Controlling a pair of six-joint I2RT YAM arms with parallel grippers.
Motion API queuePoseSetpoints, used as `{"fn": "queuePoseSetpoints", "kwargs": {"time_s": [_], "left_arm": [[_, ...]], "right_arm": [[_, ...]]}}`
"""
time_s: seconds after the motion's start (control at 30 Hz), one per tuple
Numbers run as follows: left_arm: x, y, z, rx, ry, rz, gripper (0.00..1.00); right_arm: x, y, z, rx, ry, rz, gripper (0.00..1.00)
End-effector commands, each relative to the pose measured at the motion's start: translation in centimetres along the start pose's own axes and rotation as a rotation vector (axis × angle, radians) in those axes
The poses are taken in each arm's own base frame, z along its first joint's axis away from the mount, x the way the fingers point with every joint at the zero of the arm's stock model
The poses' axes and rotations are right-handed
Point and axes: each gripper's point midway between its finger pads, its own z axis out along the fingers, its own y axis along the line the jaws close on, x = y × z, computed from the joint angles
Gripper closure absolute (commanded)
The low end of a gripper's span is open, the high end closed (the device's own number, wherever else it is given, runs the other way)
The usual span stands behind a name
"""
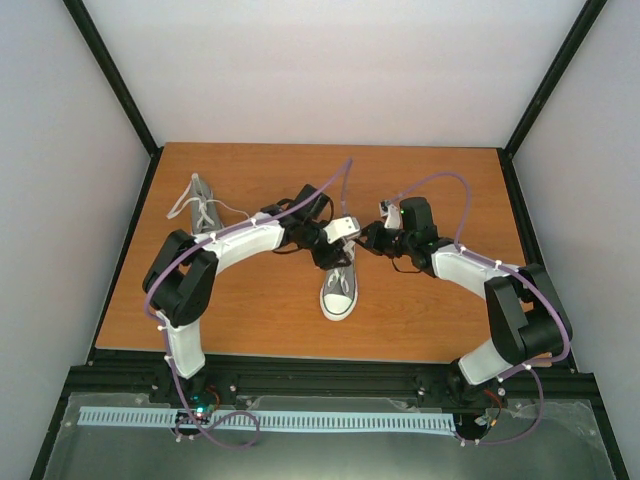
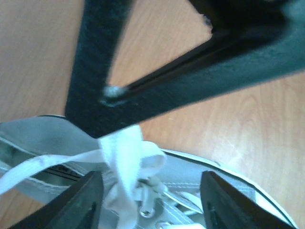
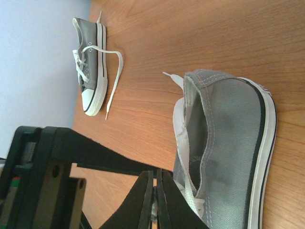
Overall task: Tie the shoes
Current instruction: Wrap the shoelace around the shoelace.
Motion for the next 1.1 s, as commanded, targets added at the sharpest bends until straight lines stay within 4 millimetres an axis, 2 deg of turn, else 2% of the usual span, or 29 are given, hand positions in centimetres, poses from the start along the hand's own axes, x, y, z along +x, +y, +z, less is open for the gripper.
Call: {"fn": "queuePoseSetpoints", "kwargs": {"time_s": [0.0, 0.03, 0.1, 0.2, 0.3, 0.43, 0.63, 0.77, 0.83, 0.87, 0.93, 1.03, 1.07], "left_arm": [[0.3, -2.5, -3.1, 0.16, 0.047, 0.196, 0.31], [0.7, -2.7, -4.3, 0.194, 0.057, 0.225, 0.27], [0.8, -1.1, -6.3, 0.194, 0.044, 0.276, 0.25], [1.3, 4.3, -7.4, 0.085, 0.055, 0.307, 0.26], [3.0, 9.4, -5.5, -0.039, 0.143, 0.361, 0.25], [4.5, 13.7, -2.3, -0.127, 0.232, 0.42, 0.15], [6.0, 17.5, 0.5, -0.174, 0.332, 0.452, 0.13], [8.2, 17.6, 1.4, -0.12, 0.418, 0.467, 0.17], [9.4, 16.9, 1.4, -0.075, 0.457, 0.475, 0.24], [10.0, 16.4, 1.3, -0.047, 0.476, 0.478, 0.33], [10.9, 15.4, 1.0, 0.0, 0.499, 0.492, 0.55], [11.8, 14.4, 0.3, 0.023, 0.515, 0.501, 0.94], [11.6, 14.2, 0.0, 0.015, 0.509, 0.496, 0.99]], "right_arm": [[-0.9, 1.1, -0.3, -0.006, -0.016, -0.059, 0.97], [-0.9, 1.1, -0.2, -0.007, -0.012, -0.063, 0.97], [-0.9, 1.0, 0.0, -0.004, 0.0, -0.066, 0.97], [-0.9, 0.9, 0.2, -0.001, 0.005, -0.072, 0.97], [-1.0, 1.0, 0.2, 0.001, 0.011, -0.078, 0.97], [-0.9, 0.9, 0.3, 0.005, 0.022, -0.082, 0.97], [-0.7, 0.9, 0.2, 0.006, 0.026, -0.084, 0.97], [-0.8, 1.0, -0.1, 0.012, 0.022, -0.092, 0.97], [-0.8, 1.1, -0.2, 0.015, 0.02, -0.098, 0.97], [-0.8, 1.1, -0.2, 0.016, 0.02, -0.099, 0.97], [-0.9, 1.1, -0.3, 0.019, 0.018, -0.1, 0.97], [-0.9, 1.2, -0.3, 0.019, 0.017, -0.102, 0.97], [-0.9, 1.1, -0.2, 0.018, 0.019, -0.102, 0.97]]}}
